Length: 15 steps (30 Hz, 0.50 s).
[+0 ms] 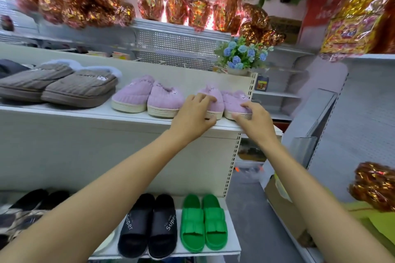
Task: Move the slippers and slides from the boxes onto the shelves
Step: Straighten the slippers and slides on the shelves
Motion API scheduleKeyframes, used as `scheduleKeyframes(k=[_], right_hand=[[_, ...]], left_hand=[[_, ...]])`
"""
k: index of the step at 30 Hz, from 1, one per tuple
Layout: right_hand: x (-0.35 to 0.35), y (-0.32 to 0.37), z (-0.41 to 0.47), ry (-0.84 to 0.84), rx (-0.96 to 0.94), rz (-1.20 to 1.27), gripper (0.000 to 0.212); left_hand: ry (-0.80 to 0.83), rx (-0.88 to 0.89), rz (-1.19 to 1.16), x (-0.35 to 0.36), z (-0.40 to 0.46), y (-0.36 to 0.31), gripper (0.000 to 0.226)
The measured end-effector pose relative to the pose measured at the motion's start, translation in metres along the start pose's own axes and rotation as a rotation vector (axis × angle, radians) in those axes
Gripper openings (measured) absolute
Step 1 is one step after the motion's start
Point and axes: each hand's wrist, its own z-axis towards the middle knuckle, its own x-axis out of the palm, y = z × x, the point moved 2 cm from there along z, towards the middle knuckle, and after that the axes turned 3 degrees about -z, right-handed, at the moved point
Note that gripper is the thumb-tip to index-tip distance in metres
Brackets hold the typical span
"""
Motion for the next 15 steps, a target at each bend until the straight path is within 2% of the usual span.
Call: scheduleKeyframes(k=[3, 6, 11, 15], right_hand=[[0.0, 0.007, -0.009, -0.108, -0.085, -0.032, 0.038], [0.001, 0.03, -0.021, -0.166, -0.21, -0.009, 0.033], [0.027, 0.086, -0.036, -0.055, -0.329, 0.054, 0.032], [0.053, 0.134, -0.033, 0.05, -0.343, 0.069, 0.04]], left_hand=[[-0.102, 0.146, 0.038, -0.013, -0.022, 0.002, 0.037], [-0.211, 0.161, 0.027, -0.045, -0.041, 0.022, 0.038], [-0.318, -0.031, 0.093, -0.102, -0.07, 0.091, 0.044], [-0.26, -0.133, 0.12, -0.128, -0.082, 0.127, 0.044]])
